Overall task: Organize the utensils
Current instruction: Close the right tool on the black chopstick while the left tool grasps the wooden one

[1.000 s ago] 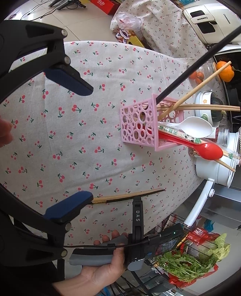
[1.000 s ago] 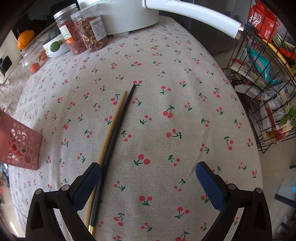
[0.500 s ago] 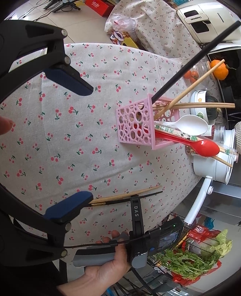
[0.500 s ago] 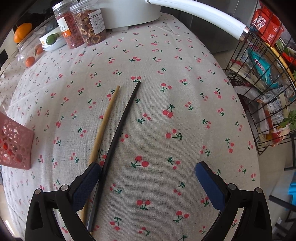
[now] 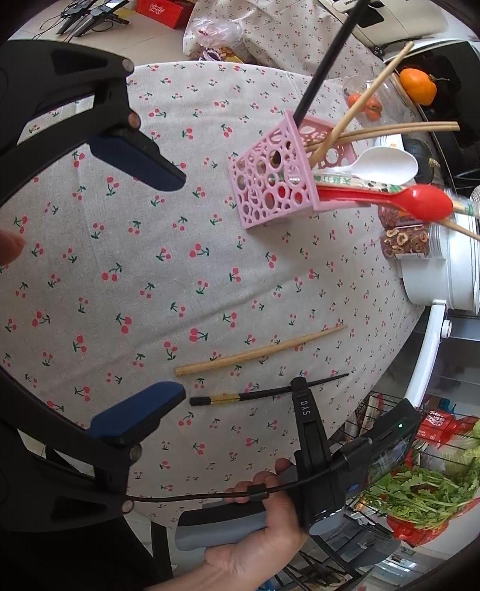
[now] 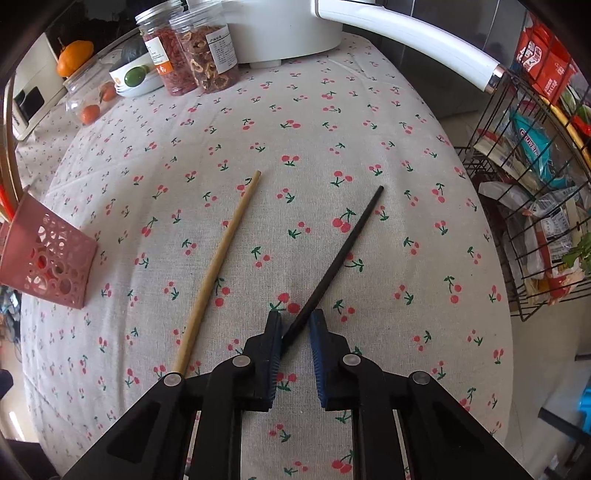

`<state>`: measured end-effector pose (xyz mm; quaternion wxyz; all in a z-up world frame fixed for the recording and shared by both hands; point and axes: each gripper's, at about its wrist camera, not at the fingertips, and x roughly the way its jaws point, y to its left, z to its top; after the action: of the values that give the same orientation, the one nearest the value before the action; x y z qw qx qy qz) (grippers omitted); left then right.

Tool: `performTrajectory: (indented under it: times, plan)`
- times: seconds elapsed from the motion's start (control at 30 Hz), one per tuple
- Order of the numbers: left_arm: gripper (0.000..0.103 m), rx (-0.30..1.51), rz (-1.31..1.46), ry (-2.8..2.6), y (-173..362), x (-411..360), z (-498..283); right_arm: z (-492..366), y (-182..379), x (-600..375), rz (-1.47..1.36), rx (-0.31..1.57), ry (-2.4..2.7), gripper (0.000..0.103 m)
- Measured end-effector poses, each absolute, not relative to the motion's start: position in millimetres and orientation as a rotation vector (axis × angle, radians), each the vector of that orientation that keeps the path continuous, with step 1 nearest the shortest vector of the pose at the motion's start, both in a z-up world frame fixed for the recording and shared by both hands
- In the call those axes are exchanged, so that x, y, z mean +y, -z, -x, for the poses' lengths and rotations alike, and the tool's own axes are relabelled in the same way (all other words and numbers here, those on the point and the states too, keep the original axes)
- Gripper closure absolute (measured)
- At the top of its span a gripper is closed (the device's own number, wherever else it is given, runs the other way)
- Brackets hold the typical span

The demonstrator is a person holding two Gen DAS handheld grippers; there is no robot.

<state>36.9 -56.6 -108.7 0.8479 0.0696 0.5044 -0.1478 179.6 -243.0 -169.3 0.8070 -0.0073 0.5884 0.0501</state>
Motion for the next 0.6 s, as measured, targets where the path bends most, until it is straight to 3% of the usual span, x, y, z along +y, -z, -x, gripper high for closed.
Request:
performTrajectory:
  times: [0.37,0.53,0.6]
  plan:
    - [0.003,1.145,-0.063,0.334,129.8,-115.0,-93.2,-157.8,151.2,-283.7,-0.077,1.234,-0.144,0.097]
    - [0.049,1.153,-0.091,0.3,147.0,-139.6,-129.7,-152.0,149.3,-300.0,-0.138,1.242,-0.161,0.097]
    - [0.061,1.168,-0.082,0.286,155.5,-144.1,-143.2,-149.5,148.8,-302.4,-0.144,1.244,-0.162,0.097]
